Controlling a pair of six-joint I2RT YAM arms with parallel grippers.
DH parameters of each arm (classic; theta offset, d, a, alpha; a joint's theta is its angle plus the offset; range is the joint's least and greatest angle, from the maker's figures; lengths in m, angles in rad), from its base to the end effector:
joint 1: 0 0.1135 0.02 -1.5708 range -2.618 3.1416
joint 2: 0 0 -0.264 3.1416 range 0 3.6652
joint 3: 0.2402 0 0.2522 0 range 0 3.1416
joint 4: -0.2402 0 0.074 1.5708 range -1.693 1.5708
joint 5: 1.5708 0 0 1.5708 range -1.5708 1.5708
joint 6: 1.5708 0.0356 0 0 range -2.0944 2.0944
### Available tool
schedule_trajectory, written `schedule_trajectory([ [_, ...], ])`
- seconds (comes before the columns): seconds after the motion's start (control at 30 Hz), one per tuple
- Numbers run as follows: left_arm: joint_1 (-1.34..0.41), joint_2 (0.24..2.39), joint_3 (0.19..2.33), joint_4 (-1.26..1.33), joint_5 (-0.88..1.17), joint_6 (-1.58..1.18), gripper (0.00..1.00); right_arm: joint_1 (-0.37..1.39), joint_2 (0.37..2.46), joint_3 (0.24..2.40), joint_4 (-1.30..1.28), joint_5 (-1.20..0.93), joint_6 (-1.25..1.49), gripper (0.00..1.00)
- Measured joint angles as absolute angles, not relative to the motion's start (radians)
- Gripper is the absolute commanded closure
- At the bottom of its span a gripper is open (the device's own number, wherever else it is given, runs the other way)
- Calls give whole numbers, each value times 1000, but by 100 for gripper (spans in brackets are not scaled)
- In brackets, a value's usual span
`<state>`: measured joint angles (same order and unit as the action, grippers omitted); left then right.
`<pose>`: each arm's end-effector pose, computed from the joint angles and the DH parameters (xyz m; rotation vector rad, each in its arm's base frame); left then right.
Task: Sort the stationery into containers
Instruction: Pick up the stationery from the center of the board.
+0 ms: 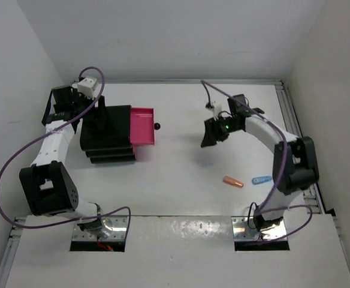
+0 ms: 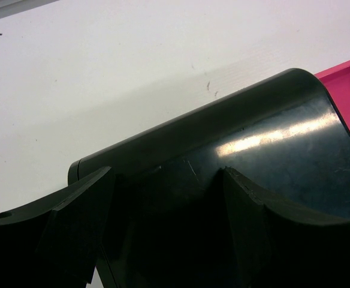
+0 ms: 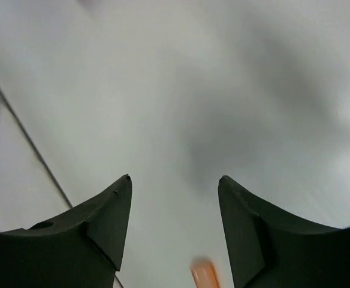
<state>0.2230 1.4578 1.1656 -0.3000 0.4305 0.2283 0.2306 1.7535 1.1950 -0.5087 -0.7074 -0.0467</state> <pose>0.3254 0.0586 0.3033 0.2494 2.0941 -0.1968 0.3415 0.1039 0.2057 -0.5893 2.4793 0.9927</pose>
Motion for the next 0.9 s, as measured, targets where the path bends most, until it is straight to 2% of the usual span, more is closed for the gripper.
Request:
schedule_trajectory([
  [0.17,223,1457,1166,-300,430,228,22,226,1497,930,-664,-487,-324,33],
  [0.3,223,1457,1163,-298,430,228,22,226,1378,734,-686,-316,-429,32],
  [0.43,223,1455,1160,-294,430,228,22,234,1349,643,-667,-188,-457,33],
  [0.63,223,1453,1160,-295,430,228,22,254,1378,636,-600,-102,-459,35],
  [0.87,223,1453,1160,-295,430,228,22,328,1459,640,-524,-59,-453,50],
  [0.9,223,1453,1160,-295,430,228,22,336,1460,643,-521,-57,-449,56],
])
